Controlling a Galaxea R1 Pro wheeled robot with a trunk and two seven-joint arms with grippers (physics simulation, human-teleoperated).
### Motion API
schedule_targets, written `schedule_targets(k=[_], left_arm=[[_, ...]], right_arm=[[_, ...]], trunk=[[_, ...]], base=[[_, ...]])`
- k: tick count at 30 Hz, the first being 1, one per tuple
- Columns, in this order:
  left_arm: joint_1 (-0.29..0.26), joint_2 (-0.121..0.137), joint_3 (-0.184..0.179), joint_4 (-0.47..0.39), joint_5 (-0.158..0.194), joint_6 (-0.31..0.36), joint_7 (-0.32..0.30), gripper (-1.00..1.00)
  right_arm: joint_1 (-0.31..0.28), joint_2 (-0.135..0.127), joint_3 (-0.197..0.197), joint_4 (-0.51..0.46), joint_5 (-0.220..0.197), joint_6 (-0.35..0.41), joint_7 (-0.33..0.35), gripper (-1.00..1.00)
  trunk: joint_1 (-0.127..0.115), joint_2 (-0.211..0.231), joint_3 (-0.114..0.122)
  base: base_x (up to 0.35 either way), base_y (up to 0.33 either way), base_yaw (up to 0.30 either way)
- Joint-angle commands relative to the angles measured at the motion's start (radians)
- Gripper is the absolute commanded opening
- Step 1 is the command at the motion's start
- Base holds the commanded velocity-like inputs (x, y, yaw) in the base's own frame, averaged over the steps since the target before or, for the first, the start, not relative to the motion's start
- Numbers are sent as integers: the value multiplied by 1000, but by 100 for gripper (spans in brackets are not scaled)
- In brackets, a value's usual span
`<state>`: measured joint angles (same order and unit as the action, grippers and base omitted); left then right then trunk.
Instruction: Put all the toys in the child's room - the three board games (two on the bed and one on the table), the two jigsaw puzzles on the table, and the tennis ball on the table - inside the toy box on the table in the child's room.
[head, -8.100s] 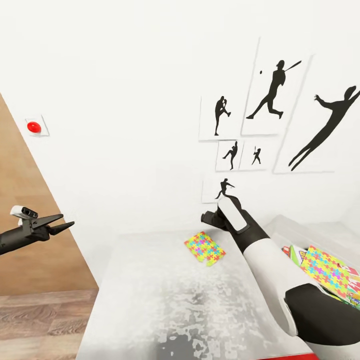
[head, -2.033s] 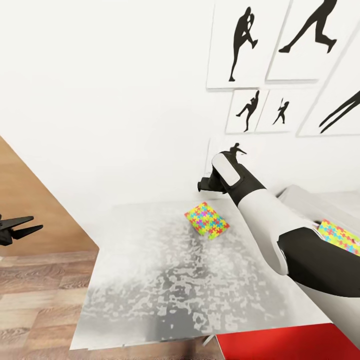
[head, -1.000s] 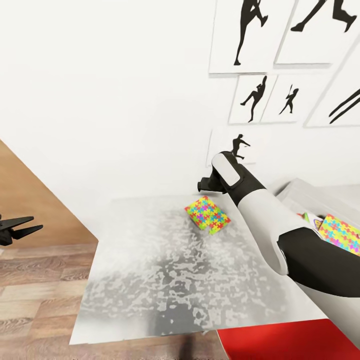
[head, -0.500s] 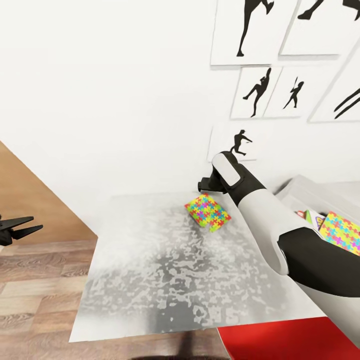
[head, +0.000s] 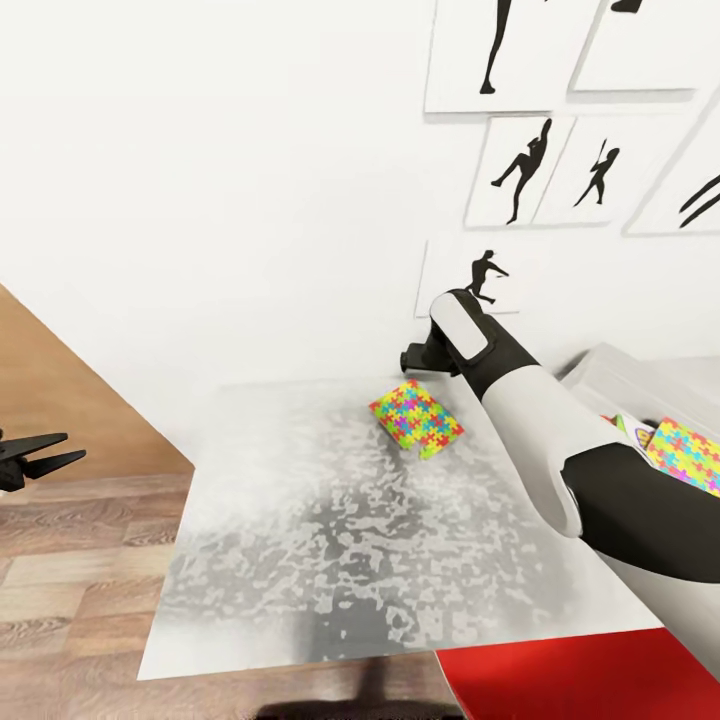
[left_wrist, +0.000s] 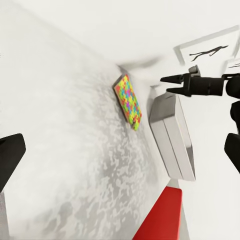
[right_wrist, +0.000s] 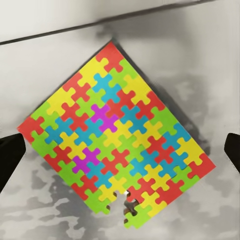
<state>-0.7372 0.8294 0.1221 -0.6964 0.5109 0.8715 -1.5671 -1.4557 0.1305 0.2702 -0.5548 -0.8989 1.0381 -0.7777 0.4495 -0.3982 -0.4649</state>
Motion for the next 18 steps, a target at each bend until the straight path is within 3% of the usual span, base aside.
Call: schedule_targets(k=[1, 18], left_arm=[[-1, 0, -1, 0, 1, 11, -4, 100], [-1, 7, -1, 4, 1, 11, -4, 100]], right_arm=[[-7, -1, 5, 0, -11, 3, -8, 100], [-18, -2, 6, 1, -11, 9, -6, 100]], trunk=[[0, -2, -3], [0, -2, -31]], base=[[0, 0, 0], [0, 0, 0]])
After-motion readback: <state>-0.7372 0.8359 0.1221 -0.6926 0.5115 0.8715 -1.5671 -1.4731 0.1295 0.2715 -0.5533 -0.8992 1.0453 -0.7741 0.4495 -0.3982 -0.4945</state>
